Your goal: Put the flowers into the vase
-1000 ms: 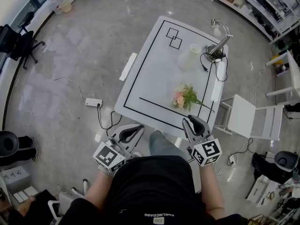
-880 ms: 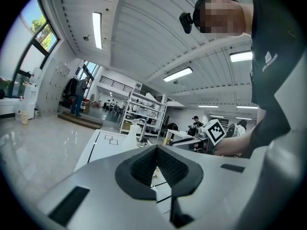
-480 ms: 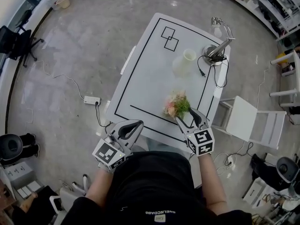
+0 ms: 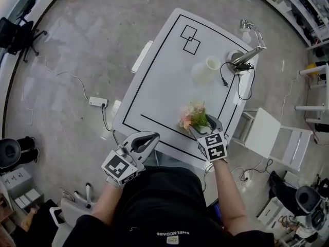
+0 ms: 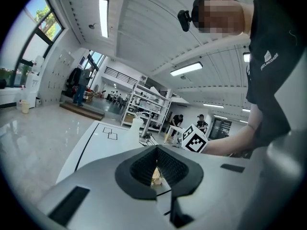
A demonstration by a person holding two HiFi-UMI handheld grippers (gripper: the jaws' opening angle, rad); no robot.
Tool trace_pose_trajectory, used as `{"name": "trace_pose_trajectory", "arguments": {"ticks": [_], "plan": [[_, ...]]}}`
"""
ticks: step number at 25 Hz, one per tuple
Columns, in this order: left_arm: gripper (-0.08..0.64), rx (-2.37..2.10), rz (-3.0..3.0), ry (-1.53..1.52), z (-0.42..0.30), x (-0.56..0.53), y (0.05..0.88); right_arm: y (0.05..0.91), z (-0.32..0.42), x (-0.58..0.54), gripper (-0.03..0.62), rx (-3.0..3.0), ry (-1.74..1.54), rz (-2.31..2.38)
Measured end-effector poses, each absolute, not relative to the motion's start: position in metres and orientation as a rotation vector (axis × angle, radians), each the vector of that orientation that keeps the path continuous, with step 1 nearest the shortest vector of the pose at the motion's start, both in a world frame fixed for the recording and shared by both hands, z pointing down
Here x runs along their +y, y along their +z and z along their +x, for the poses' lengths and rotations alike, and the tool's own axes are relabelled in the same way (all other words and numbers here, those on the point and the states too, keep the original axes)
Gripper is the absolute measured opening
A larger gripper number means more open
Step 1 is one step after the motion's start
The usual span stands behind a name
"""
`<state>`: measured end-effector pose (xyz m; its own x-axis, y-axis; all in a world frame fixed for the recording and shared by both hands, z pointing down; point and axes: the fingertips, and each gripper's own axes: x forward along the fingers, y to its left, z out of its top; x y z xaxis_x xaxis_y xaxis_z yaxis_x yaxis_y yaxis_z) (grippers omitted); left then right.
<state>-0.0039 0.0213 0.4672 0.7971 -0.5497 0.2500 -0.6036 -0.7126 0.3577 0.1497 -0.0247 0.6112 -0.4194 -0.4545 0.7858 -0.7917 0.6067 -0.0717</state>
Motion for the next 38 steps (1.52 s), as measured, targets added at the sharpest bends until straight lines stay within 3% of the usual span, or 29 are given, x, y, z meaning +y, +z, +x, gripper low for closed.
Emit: {"name": "trace_pose_trajectory", "arguments": {"ticks": [28, 34, 35, 38], "plan": [[0.003, -0.839, 2.465, 0.181, -0.036, 0.02, 0.488, 0.69, 0.137, -0.053, 0.307, -1.831, 0.589, 0.905], [0.003, -0.849, 2.461, 0.195, -0.037, 0.02, 0.489, 0.688, 0.138, -0.053, 0.249, -1.834, 0.604, 0.933], [0.003, -0.85, 2.461, 0.199, -0.037, 0.02, 0.49, 0.686, 0.14, -0.053, 0.206, -1.834, 0.601, 0.942], [0.003, -0.842, 2.465, 0.199, -0.035, 0.02, 0.489, 0.681, 0.141, -0.054, 0.158, -1.844, 0.603, 0.959]]}}
